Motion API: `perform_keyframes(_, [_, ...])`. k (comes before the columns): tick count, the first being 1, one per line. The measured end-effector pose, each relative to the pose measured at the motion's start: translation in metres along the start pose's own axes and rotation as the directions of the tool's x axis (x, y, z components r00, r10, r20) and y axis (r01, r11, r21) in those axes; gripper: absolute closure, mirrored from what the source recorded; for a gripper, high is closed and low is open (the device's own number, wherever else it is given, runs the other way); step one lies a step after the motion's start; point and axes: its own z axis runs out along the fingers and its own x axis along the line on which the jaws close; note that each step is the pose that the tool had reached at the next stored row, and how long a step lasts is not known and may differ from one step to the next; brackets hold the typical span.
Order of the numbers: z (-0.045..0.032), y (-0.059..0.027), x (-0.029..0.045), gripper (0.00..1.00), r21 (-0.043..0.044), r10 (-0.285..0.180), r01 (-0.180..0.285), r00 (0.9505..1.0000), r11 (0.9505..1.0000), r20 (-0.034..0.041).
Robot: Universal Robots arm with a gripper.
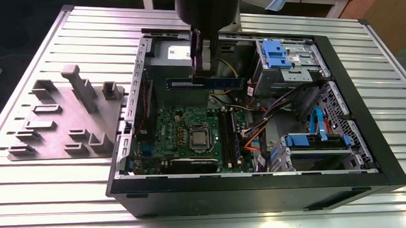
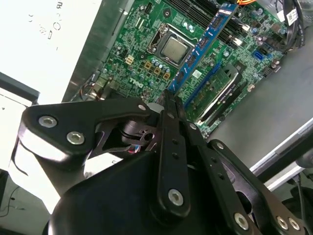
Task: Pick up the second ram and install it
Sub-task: 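Pick up the second ram and move it above second insertion slot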
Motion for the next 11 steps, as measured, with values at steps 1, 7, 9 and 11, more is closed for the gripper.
perform_keyframes(1, [0.0018, 0.0000, 0.0000, 0.89, 0.0000, 0.000, 0.000, 1.0000, 1.0000, 0.0001])
perform_keyframes(7, [0.0129, -0.0002, 0.0003, 0.89, 0.0001, 0.000, 0.000, 1.0000, 1.0000, 0.0001])
perform_keyframes(9, [0.0164, -0.0002, 0.0004, 0.89, 0.0000, 0.000, 0.000, 1.0000, 1.0000, -0.0001])
perform_keyframes(11, [0.0201, -0.0003, 0.0007, 0.89, 0.0001, 0.000, 0.000, 1.0000, 1.0000, 0.0001])
